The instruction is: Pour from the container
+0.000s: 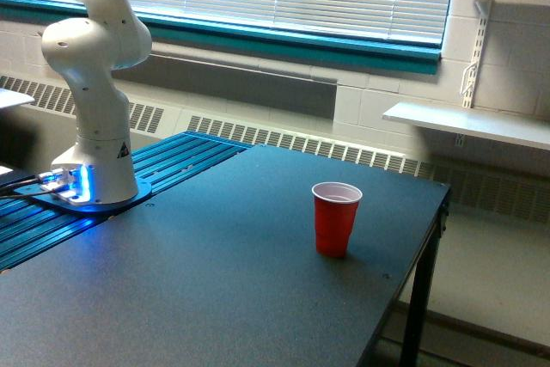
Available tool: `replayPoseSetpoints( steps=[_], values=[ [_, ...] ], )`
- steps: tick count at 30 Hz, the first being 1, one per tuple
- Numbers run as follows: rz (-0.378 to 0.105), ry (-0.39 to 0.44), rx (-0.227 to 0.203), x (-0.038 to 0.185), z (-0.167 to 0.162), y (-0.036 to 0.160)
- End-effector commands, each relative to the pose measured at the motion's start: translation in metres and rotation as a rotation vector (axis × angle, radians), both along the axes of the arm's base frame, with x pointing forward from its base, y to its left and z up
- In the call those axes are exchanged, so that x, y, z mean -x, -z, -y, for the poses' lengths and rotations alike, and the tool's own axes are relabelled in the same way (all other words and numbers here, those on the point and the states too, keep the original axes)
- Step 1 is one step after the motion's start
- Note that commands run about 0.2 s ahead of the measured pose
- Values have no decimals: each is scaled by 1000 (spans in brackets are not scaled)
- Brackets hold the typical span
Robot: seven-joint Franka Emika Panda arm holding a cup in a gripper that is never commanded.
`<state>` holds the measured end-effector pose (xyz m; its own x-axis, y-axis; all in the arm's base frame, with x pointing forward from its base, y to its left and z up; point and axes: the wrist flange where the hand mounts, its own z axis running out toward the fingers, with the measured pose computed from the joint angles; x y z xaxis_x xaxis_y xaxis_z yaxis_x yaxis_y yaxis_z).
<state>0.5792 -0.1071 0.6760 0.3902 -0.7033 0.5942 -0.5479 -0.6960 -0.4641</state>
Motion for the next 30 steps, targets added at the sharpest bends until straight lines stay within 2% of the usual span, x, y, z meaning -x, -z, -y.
replayPoseSetpoints(
  steps=[1, 4, 15, 21, 30],
  values=[
    [53, 44, 14, 18, 26, -30],
    [63, 46, 14, 19, 23, -29],
    [63, -30, 50, 22, 5, -20],
    [52, -79, 75, 23, -8, -9],
    [20, -173, 106, 28, -29, 18]
  ],
)
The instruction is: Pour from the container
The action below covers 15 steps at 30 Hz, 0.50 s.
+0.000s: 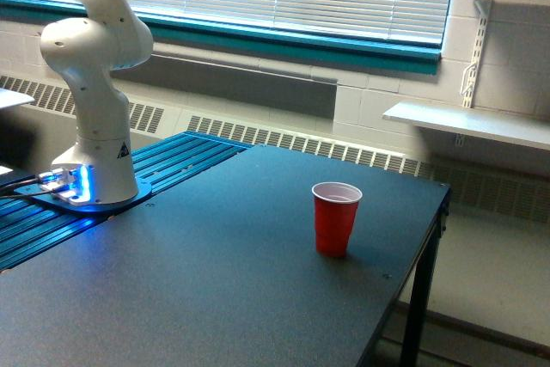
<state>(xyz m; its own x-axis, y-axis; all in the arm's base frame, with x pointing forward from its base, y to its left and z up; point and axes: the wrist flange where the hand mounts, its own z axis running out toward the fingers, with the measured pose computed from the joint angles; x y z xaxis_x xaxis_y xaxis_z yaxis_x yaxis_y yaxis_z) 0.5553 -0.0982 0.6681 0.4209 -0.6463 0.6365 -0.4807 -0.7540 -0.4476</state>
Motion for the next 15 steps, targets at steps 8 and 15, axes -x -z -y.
replayPoseSetpoints(
  steps=[8, 15],
  values=[
    [-36, -151, 106, 14, -37, 34],
    [-65, -179, 136, 26, -48, 56]
  ],
)
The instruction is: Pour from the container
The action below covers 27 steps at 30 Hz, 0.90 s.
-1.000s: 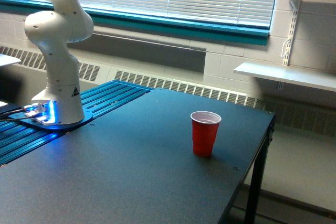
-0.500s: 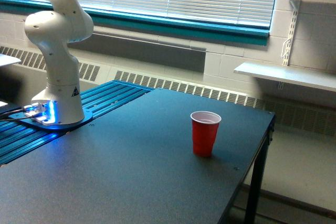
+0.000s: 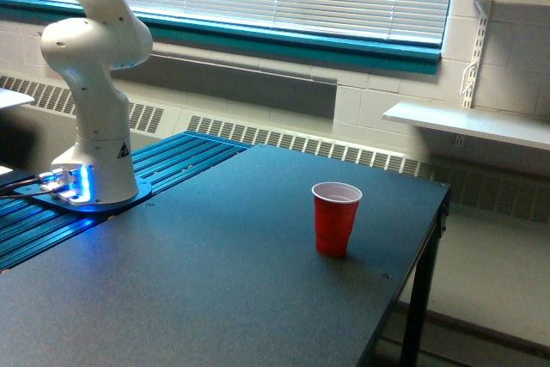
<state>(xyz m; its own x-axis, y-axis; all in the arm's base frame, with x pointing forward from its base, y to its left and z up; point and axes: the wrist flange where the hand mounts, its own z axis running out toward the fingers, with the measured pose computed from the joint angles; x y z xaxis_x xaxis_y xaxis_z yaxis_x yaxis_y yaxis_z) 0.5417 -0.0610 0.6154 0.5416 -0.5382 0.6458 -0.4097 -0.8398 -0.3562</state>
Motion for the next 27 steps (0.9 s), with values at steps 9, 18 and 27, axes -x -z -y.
replayPoseSetpoints(
  steps=[9, 18, 27],
  values=[
    [-31, -78, 77, 32, -17, 41],
    [-95, -100, 75, 51, -22, 86],
    [-165, -127, 97, 66, -25, 122]
  ],
)
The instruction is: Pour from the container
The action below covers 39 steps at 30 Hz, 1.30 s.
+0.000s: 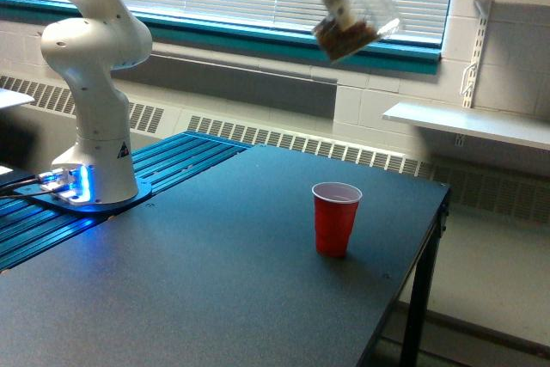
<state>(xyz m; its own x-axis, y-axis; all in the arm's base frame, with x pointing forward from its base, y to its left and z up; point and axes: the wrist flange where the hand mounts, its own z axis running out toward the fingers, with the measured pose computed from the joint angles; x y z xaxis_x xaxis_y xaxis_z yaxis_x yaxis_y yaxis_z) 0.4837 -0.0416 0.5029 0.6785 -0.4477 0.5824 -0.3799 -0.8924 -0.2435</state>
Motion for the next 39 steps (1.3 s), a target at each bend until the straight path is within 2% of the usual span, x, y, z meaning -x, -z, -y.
replayPoseSetpoints(
  steps=[1, 9, 22, 39],
  values=[
    [-17, -45, 39, 10, -7, 13],
    [-58, -63, 67, 19, -10, 36],
    [-136, -62, 59, 38, -9, 82],
    [-216, -70, 102, 46, -16, 116]
  ],
)
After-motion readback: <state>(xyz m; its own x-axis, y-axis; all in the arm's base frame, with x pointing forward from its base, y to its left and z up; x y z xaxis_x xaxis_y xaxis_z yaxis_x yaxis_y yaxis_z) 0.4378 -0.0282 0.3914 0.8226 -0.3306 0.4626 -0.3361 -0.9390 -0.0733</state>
